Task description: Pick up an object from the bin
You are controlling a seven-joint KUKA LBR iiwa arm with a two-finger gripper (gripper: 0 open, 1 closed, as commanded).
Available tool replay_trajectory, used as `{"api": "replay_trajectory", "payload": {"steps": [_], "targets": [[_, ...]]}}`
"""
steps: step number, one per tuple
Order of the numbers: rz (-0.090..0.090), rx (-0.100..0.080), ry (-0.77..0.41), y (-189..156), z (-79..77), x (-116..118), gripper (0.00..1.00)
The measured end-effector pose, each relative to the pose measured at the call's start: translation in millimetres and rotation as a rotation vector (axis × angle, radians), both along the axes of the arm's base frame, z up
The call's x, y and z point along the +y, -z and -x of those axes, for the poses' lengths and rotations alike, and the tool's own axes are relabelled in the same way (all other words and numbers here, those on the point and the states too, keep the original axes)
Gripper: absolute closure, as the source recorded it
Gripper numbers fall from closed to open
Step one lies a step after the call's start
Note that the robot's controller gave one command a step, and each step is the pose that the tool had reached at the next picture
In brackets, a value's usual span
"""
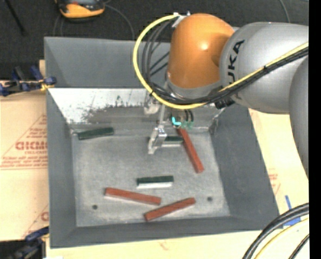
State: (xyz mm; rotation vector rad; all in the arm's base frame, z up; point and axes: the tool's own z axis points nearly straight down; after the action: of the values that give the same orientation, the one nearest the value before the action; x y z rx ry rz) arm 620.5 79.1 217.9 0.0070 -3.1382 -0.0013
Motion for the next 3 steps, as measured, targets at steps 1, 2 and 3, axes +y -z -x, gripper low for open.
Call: {"api": "replay_trajectory", "payload": {"steps": [1, 2, 3], "targets": [[-0.001, -0.008, 0.002, -5, -1.6, 0, 0.0], [-0.001, -0.01, 0.014, 65, 38.1, -16, 0.0], [0.001, -0.001, -0.088, 87, 53.9, -24, 0.0]]}}
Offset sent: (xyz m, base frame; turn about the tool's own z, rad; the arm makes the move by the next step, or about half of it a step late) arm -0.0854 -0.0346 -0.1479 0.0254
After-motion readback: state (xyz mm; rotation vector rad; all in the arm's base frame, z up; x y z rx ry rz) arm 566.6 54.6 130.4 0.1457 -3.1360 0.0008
